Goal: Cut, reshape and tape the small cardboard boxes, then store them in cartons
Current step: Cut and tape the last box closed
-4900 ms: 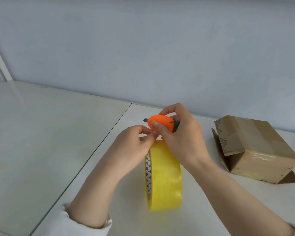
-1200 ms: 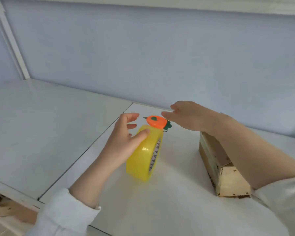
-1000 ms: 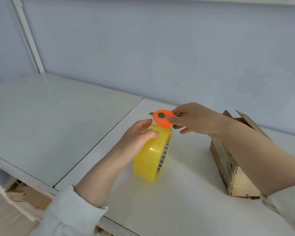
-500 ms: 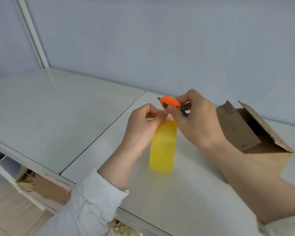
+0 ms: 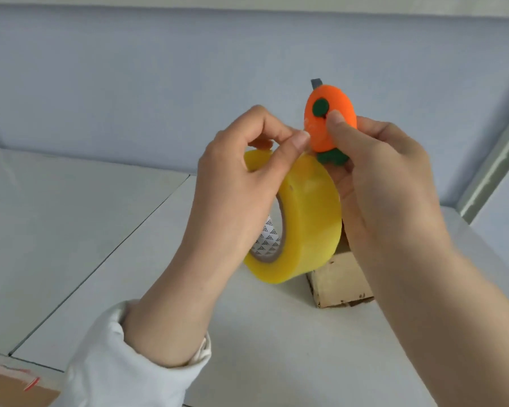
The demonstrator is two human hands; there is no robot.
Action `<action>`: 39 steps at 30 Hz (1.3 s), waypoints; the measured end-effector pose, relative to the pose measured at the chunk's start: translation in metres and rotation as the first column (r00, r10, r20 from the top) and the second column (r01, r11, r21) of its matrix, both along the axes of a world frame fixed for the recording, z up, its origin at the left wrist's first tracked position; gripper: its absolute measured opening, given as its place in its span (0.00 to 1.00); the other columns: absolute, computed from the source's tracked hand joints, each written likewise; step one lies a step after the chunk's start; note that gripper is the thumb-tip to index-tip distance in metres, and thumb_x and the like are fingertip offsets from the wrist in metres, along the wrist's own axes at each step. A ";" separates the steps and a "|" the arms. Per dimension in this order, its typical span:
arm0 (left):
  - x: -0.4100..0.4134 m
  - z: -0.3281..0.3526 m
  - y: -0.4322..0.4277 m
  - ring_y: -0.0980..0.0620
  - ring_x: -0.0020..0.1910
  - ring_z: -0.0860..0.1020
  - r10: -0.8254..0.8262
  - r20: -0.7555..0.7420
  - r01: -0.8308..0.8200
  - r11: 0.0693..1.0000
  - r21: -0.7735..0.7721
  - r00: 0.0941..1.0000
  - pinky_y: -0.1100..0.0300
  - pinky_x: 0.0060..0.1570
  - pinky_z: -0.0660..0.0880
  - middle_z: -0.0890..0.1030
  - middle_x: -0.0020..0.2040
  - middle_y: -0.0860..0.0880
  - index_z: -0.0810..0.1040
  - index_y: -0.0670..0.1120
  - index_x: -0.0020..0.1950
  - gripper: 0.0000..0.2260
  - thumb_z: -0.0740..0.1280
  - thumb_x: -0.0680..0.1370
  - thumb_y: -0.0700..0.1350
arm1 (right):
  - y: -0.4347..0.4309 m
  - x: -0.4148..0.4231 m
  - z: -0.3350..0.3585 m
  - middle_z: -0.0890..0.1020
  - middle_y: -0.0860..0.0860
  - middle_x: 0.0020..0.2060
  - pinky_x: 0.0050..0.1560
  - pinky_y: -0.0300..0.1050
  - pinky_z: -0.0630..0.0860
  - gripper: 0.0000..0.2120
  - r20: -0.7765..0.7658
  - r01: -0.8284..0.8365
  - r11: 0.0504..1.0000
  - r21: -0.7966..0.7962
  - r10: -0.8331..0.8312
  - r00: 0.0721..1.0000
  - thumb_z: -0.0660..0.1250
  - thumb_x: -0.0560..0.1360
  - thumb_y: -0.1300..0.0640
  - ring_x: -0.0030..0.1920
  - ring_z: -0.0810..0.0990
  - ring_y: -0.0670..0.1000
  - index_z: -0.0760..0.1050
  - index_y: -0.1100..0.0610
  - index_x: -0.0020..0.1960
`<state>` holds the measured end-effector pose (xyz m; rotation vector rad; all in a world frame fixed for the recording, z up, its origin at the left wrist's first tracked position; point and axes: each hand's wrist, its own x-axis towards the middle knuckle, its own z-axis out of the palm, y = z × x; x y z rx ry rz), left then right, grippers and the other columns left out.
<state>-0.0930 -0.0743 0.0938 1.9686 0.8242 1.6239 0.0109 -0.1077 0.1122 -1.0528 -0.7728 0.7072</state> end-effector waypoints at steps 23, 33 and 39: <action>0.035 -0.019 -0.054 0.55 0.40 0.79 -0.115 0.145 0.146 0.962 -0.231 0.983 0.59 0.46 0.73 0.83 0.39 0.51 0.75 0.48 0.39 0.07 0.66 0.77 0.45 | -0.058 0.141 -0.141 0.72 0.50 0.64 0.62 0.41 0.66 0.20 0.727 0.436 0.820 -0.370 -0.036 0.685 0.62 0.76 0.43 0.67 0.63 0.52 0.72 0.50 0.65; 0.055 0.032 0.014 0.56 0.34 0.78 -0.110 0.224 0.180 0.930 -0.322 0.968 0.61 0.37 0.75 0.80 0.35 0.52 0.73 0.48 0.36 0.10 0.66 0.77 0.43 | -0.066 0.063 -0.033 0.81 0.38 0.32 0.36 0.27 0.70 0.14 0.520 -0.279 0.960 -0.032 0.255 0.815 0.65 0.68 0.43 0.35 0.78 0.35 0.75 0.53 0.46; 0.083 0.010 0.078 0.53 0.31 0.76 -0.317 0.095 0.298 0.687 -0.663 0.944 0.63 0.27 0.78 0.77 0.38 0.49 0.72 0.46 0.39 0.08 0.65 0.77 0.42 | -0.026 0.072 -0.018 0.79 0.61 0.47 0.55 0.57 0.74 0.24 0.413 0.047 0.978 -0.205 0.043 0.910 0.58 0.73 0.37 0.47 0.80 0.57 0.75 0.58 0.48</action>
